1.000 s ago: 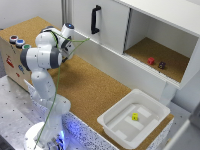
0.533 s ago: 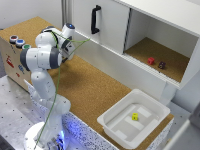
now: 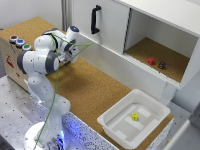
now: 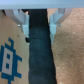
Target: Grasp the drawer handle and open it
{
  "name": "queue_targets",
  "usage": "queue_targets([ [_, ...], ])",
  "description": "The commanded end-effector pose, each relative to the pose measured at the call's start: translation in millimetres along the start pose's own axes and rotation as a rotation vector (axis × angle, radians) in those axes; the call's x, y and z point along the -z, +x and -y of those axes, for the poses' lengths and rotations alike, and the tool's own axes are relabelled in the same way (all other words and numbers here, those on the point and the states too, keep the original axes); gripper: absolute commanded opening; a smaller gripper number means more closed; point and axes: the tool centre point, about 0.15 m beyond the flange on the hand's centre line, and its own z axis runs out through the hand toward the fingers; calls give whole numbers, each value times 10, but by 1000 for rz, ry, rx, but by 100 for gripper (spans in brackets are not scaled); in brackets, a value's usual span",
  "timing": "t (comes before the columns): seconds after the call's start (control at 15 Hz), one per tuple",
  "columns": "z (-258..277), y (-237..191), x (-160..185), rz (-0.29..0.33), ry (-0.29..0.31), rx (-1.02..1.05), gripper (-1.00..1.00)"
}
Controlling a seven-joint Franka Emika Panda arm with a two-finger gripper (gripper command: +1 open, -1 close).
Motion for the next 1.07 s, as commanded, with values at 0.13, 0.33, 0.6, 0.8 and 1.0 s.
queue_targets([
  [0.13, -1003, 16, -56, -2, 107, -44, -100],
  [0.33, -1274, 94, 85, -15, 91, -70, -100],
  [0.6, -1336, 148, 254, 1, 29, -39, 100],
  [0.8, -1128, 66, 465, -10, -12, 40, 100],
  [1.0, -961, -35, 690, -49, -34, 55, 100],
])
